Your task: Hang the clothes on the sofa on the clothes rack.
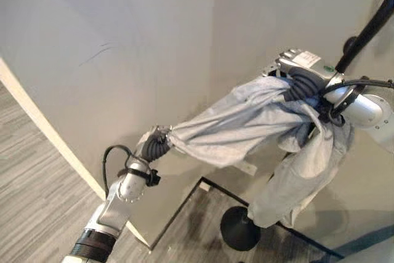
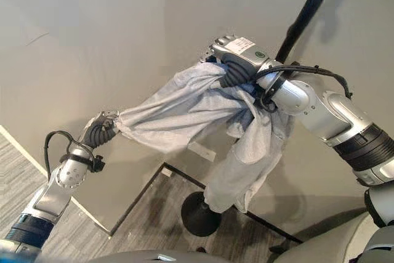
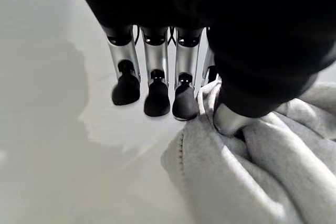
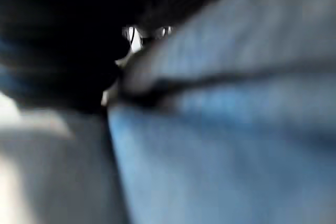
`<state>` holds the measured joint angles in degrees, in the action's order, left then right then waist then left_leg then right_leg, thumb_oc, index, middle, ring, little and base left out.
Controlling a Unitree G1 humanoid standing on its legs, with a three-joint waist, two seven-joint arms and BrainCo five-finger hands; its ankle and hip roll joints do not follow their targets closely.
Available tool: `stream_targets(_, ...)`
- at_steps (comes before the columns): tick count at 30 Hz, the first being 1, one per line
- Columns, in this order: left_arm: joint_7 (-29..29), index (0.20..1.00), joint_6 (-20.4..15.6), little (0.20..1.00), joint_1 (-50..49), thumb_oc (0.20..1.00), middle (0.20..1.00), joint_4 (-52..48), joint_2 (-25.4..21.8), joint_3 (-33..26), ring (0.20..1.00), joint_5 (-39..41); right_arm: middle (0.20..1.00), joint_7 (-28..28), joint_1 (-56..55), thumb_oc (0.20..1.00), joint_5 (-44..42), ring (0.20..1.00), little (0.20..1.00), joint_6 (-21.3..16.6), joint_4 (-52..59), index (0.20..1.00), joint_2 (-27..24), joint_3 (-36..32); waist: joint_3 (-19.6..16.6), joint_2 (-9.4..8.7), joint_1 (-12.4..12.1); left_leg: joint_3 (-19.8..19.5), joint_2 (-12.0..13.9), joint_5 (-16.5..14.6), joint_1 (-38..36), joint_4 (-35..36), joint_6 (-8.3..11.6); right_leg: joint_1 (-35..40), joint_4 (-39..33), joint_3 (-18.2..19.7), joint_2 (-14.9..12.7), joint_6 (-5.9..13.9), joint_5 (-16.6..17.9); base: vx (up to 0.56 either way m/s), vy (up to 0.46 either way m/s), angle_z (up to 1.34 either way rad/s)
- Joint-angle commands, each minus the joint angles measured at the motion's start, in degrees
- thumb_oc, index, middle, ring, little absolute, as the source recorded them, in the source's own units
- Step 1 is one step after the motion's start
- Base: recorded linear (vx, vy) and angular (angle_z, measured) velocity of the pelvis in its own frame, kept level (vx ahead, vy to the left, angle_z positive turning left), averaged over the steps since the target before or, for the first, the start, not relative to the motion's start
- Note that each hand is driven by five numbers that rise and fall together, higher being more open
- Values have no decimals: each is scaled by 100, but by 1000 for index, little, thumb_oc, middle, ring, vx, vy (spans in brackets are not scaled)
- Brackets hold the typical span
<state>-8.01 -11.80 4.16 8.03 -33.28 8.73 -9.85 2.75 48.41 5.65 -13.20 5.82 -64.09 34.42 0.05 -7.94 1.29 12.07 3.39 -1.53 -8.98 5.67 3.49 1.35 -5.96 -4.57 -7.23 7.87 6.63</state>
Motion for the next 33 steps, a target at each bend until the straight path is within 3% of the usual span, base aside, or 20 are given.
stream_targets(1, 187, 1000, -91, 1000, 579, 1000, 1000, 200, -256, 70, 1000, 463, 1000, -36, 460, 1000, -354, 1000, 1000, -30, -229, 1000, -147, -76, -115, 15, -86, -258, 206, -333, -60, -67, 49, 16, 153, -393, -503, 458, -213, 0, 0, 0)
stream_targets(12, 269, 1000, -101, 1000, 552, 1000, 1000, 124, -228, 57, 1000, 604, 1000, -56, 29, 1000, -594, 1000, 1000, -48, -164, 1000, -122, -636, -103, 57, -70, -271, 201, -354, -72, -67, 45, 24, 152, -400, -523, 460, -219, -2, 2, 0)
stream_targets(18, 388, 1000, -151, 1000, 404, 1000, 1000, -11, -209, -103, 1000, 647, 1000, -66, -868, 1000, -1401, 1000, 1000, -239, 311, 1000, -427, -1984, -151, 140, 72, -236, 199, -382, -88, -67, 48, 35, 138, -369, -519, 465, -225, 0, 0, 0)
stream_targets(19, 416, 1000, -162, 1000, 321, 1000, 1000, -29, -109, -210, 1000, 665, 1000, -167, -1536, 1000, -1629, 1000, 1000, -362, 459, 1000, -132, -2889, -170, 202, 142, -227, 201, -403, -104, -67, 39, 37, 131, -354, -515, 466, -236, 0, 0, 0)
stream_targets(20, 418, 1000, -162, 1000, 325, 1000, 1000, -33, -124, -191, 1000, 665, 1000, -159, -1619, 1000, -1630, 1000, 1000, -356, 495, 1000, -124, -2967, -173, 185, 128, -230, 203, -404, -104, -67, 39, 39, 130, -357, -514, 465, -237, 0, 0, 0)
stream_targets(23, 452, 1000, -170, 1000, 197, 1000, 1000, 37, 55, -413, 1000, 734, 1000, -179, -2789, 1000, -2200, 1000, 1000, -501, 614, 1000, 705, -4413, -188, 290, 236, -204, 202, -444, -113, -67, 11, 19, 120, -334, -509, 458, -258, 11, -1, -2)
stream_targets(24, 456, 1000, -171, 1000, 200, 1000, 1000, 35, 39, -391, 1000, 735, 1000, -162, -2864, 1000, -2212, 1000, 1000, -496, 651, 1000, 722, -4481, -193, 274, 220, -207, 204, -446, -114, -67, 12, 22, 120, -338, -507, 458, -259, 22, 0, -7)
stream_targets(27, 532, 1000, -138, 1000, -71, 1000, 1000, 153, 220, -768, 1000, 960, 1000, 35, -4059, 1000, -3002, 1000, 1000, -512, 510, 1000, 1810, -5456, -162, 367, 309, -174, 200, -480, -129, -67, -13, 6, 123, -307, -496, 441, -280, 6, 3, -5)
stream_targets(29, 670, 1000, -92, 1000, -301, 1000, 1000, 175, 315, -942, 1000, 1186, 1000, 325, -4593, 1000, -3362, 1000, 1000, -410, 522, 1000, 2258, -5642, -164, 374, 318, -159, 199, -485, -128, -67, -20, -5, 125, -303, -484, 432, -286, 0, 0, 0)
stream_targets(32, 797, 1000, -42, 1000, -480, 1000, 1000, 291, 409, -1070, 1000, 1385, 1000, 627, -4936, 1000, -3652, 1000, 1000, -306, 434, 1000, 2544, -5662, -156, 381, 338, -149, 200, -482, -124, -67, -23, -17, 131, -300, -481, 428, -289, -8, -13, -6)
stream_targets(33, 986, 1000, 14, 1000, -712, 1000, 1000, 338, 538, -1257, 1000, 1552, 1000, 951, -5289, 1000, -3694, 1000, 1000, -103, 383, 1000, 2746, -5700, -145, 396, 355, -138, 203, -478, -122, -67, -26, -30, 136, -296, -477, 423, -295, -25, -30, -9)
